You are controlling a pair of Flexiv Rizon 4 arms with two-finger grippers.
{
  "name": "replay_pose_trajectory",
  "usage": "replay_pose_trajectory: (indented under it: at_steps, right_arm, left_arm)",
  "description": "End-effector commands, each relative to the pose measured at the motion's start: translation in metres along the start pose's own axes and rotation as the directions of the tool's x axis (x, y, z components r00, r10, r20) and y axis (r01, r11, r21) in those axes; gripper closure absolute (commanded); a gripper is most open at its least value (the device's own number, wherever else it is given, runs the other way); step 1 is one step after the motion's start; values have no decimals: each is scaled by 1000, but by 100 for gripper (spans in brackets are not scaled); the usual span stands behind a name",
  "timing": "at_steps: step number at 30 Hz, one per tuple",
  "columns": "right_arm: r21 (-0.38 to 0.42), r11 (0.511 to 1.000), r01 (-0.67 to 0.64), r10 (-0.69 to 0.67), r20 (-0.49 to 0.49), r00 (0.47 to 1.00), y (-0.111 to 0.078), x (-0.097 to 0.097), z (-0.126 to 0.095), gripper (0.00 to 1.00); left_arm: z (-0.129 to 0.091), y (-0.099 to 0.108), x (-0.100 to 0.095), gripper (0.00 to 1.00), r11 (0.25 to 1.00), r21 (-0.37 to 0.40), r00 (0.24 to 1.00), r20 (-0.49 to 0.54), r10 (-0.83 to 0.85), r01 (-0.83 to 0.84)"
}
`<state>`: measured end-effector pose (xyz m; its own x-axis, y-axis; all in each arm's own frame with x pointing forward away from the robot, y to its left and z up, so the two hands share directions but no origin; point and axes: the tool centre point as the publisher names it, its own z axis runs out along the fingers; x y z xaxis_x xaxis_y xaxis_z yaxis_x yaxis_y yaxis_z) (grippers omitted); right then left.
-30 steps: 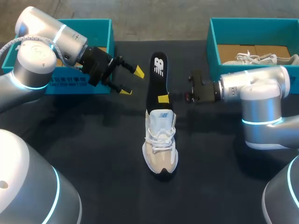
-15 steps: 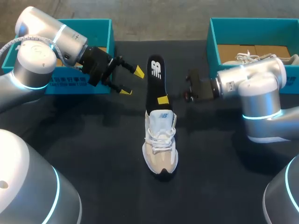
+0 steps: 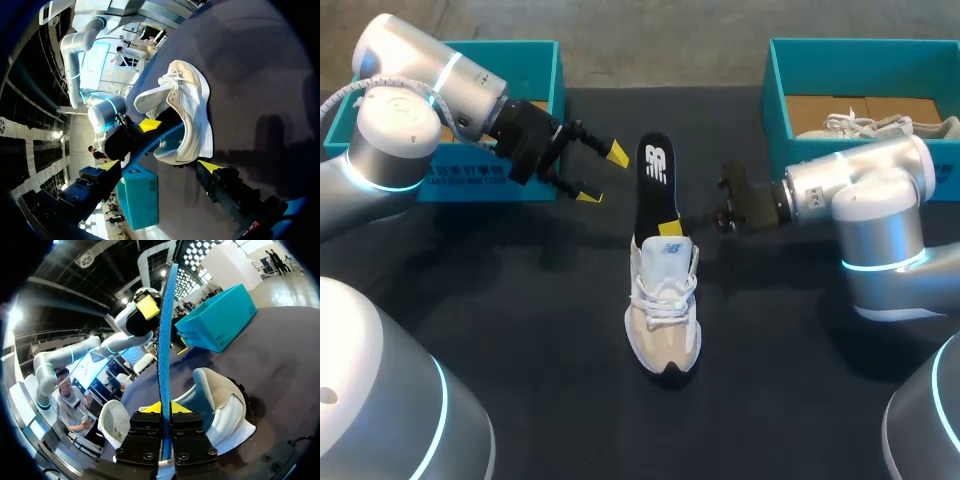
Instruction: Take the shoe out of the shoebox, open the shoe tongue, remove and reinsert the insole, then place the shoe into the shoebox
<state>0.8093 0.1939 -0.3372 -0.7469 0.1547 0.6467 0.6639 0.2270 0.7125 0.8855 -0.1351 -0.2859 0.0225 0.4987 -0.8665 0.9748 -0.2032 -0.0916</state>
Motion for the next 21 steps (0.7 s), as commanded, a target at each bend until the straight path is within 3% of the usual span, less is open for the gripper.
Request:
replay_pose_trajectory:
  at_steps: [1, 9, 11, 15, 21]
  right_arm:
    - [3, 1000, 12, -12, 13, 1000, 5, 3, 0, 74]
    - [10, 999, 46, -46, 21, 999, 25, 0, -4, 75]
    - [10, 999, 49, -49, 21, 999, 28, -2, -4, 78]
    - [5, 999, 46, -46, 13, 999, 31, -7, -4, 100]
    - [15, 1000, 27, -27, -6, 1000, 27, -11, 0, 100]
  left_arm:
    - [1, 0, 0, 0, 1000, -1, 1000, 0, 1, -1]
    - [1, 0, 0, 0, 1000, -1, 1000, 0, 1, -1]
    - [1, 0, 0, 0, 1000, -1, 1000, 0, 1, -1]
    - [1, 0, 0, 0, 1000, -1, 1000, 0, 1, -1]
    - [1, 0, 0, 0, 1000, -1, 1000, 0, 1, -1]
